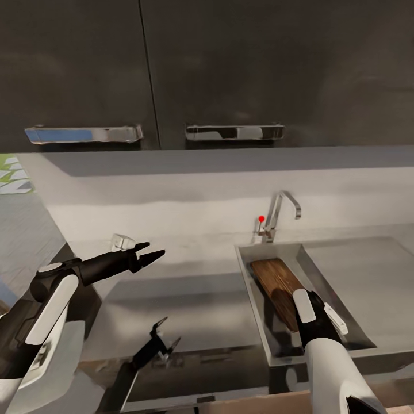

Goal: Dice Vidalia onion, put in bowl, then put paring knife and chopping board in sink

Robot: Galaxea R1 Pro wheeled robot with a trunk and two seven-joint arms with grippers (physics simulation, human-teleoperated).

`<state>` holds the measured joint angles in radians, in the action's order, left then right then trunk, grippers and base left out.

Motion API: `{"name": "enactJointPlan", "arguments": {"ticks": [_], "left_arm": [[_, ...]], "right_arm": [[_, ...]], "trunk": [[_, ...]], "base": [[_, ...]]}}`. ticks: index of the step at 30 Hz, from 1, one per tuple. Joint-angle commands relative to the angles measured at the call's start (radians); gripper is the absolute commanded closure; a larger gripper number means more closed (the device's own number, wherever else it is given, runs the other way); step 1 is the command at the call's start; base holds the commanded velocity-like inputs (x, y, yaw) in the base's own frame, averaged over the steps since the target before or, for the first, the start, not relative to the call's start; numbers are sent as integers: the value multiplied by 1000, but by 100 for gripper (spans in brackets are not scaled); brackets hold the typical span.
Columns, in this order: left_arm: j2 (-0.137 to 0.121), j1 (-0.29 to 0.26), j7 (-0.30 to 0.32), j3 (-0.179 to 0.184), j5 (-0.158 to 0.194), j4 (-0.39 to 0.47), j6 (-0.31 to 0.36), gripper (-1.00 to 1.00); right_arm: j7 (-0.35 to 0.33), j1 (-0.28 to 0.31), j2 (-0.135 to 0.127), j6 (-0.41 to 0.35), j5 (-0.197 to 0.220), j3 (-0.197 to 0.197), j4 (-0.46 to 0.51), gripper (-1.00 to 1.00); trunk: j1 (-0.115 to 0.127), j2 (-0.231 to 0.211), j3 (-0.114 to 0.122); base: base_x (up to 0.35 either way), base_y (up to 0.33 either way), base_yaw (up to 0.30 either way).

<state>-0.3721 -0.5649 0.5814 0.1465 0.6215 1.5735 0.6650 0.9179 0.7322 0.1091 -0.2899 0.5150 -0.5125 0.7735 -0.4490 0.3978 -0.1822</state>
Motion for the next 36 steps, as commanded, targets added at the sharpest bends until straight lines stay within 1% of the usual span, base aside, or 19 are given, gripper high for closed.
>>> {"name": "enactJointPlan", "arguments": {"ticks": [1, 6, 20, 36], "left_arm": [[-1, -1, -2, 1, 7, 0, 7, -100], [-1, -1, -2, 1, 7, 0, 7, -100], [-1, -1, -1, 5, 7, 1, 7, -100], [-2, -1, -4, 6, 7, 11, 8, -100]], "right_arm": [[2, 1, 1, -9, -1, -3, 3, 100], [3, 1, 1, -9, -1, -3, 3, 100], [3, 1, 1, -9, -1, -3, 3, 100], [3, 1, 1, -9, -1, -3, 3, 100]], "trunk": [[-1, 2, -2], [-1, 2, -2], [-1, 2, -4], [-1, 2, -27]], "base": [[156, 0, 0], [71, 0, 0], [2, 0, 0], [0, 0, 0]]}}
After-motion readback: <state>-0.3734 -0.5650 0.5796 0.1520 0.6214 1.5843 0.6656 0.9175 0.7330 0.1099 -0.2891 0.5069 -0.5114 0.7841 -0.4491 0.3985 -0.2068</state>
